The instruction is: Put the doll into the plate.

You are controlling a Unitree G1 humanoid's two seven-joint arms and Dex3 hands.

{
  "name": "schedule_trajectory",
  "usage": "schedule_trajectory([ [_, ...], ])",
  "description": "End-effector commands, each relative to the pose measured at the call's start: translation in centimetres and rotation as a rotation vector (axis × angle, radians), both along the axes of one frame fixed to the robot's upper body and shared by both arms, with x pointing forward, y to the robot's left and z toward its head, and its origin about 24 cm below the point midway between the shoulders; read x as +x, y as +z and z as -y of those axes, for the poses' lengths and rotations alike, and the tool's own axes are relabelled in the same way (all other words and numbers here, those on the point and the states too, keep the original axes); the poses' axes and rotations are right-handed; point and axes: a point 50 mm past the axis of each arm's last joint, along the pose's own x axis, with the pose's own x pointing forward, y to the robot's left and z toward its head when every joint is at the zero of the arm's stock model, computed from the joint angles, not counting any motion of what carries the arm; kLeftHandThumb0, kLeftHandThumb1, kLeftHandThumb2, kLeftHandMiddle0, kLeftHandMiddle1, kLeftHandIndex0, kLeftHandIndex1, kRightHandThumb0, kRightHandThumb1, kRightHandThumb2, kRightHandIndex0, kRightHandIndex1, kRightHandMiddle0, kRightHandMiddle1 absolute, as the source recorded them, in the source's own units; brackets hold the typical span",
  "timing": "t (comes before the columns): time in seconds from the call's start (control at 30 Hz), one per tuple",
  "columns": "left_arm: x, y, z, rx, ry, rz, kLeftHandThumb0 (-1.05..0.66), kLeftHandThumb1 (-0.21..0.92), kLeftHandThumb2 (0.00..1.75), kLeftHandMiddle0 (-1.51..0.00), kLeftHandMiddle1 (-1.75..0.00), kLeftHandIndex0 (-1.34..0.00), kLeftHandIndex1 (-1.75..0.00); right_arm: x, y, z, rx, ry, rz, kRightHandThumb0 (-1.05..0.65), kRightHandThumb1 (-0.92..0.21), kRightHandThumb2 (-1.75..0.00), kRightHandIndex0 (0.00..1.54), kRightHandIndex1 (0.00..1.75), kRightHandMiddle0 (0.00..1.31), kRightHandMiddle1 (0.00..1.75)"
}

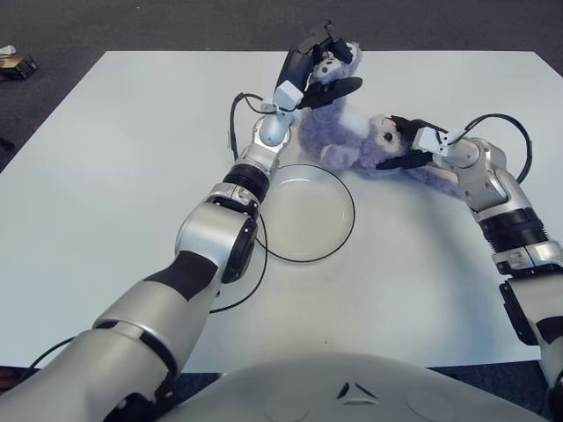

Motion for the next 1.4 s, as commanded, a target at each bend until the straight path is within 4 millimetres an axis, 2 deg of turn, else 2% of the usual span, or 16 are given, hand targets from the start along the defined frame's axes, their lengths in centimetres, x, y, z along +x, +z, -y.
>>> schedule_trajectory([
  [0.0, -0.1, 0.4, 0.0, -0.016, 0.003, 0.020, 0.11, 0.92, 0.04, -0.76, -1.75, -0.58, -1.75, -0.1, -1.2, -0.1, -0.012, 0.000, -0.029, -0.93, -0.92, -0.06, 0.02, 0.00, 0.11, 0.00],
  [0.33, -0.1, 0.4, 0.1, -0.016, 0.000, 0.023, 0.10, 0.92, 0.05, -0.75, -1.75, -0.58, -1.75, -0.3, -2.6, -0.4, -0.011, 0.000, -0.043, -0.93, -0.92, -0.06, 0.00, 0.00, 0.11, 0.00],
  [0.8, -0.2, 0.3, 0.3, -0.026, -0.011, 0.011, 0.10, 0.92, 0.05, -0.75, -1.75, -0.57, -1.75, 0.0, -3.6, -1.2, -0.028, -0.004, -0.039, -0.95, -0.92, -0.10, 0.01, 0.00, 0.14, 0.02],
  [0.97, -0.2, 0.3, 0.3, -0.028, -0.013, 0.009, 0.10, 0.92, 0.05, -0.75, -1.75, -0.57, -1.75, 0.1, -3.7, -1.4, -0.031, -0.011, -0.021, -0.95, -0.92, -0.13, 0.08, 0.03, 0.17, 0.03],
  [1.07, -0.2, 0.3, 0.3, -0.027, -0.015, 0.009, 0.10, 0.92, 0.05, -0.75, -1.75, -0.57, -1.75, 0.2, -3.7, -1.5, -0.034, -0.025, 0.006, -0.93, -0.92, -0.14, 0.22, 0.04, 0.27, 0.06],
  [1.13, -0.2, 0.3, 0.4, -0.027, -0.015, 0.007, 0.09, 0.92, 0.05, -0.75, -1.75, -0.57, -1.75, 0.2, -3.8, -1.6, -0.034, -0.045, 0.047, -0.83, -0.92, -0.08, 0.39, 0.06, 0.42, 0.12],
  [1.17, -0.2, 0.3, 0.4, -0.027, -0.016, 0.007, 0.09, 0.92, 0.05, -0.75, -1.75, -0.57, -1.75, 0.3, -3.8, -1.7, -0.033, -0.055, 0.068, -0.76, -0.91, -0.06, 0.45, 0.09, 0.47, 0.21],
  [1.2, -0.2, 0.2, 0.4, -0.027, -0.016, 0.006, 0.09, 0.92, 0.05, -0.75, -1.75, -0.57, -1.75, 0.3, -3.8, -1.8, -0.031, -0.064, 0.084, -0.66, -0.89, -0.04, 0.51, 0.18, 0.49, 0.42],
  [1.27, -0.2, 0.2, 0.4, -0.027, -0.016, 0.006, 0.09, 0.92, 0.05, -0.75, -1.75, -0.57, -1.75, 0.3, -3.9, -1.8, -0.030, -0.071, 0.096, -0.52, -0.87, -0.02, 0.44, 0.70, 0.48, 0.77],
  [1.33, -0.2, 0.2, 0.4, -0.027, -0.016, 0.006, 0.09, 0.92, 0.05, -0.75, -1.75, -0.57, -1.75, 0.3, -3.9, -1.8, -0.030, -0.073, 0.100, -0.48, -0.86, -0.01, 0.41, 0.90, 0.47, 0.90],
  [1.37, -0.2, 0.2, 0.4, -0.026, -0.016, 0.005, 0.09, 0.92, 0.05, -0.76, -1.75, -0.57, -1.75, 0.3, -3.9, -1.9, -0.029, -0.080, 0.108, -0.47, -0.86, -0.01, 0.40, 0.94, 0.47, 0.93],
])
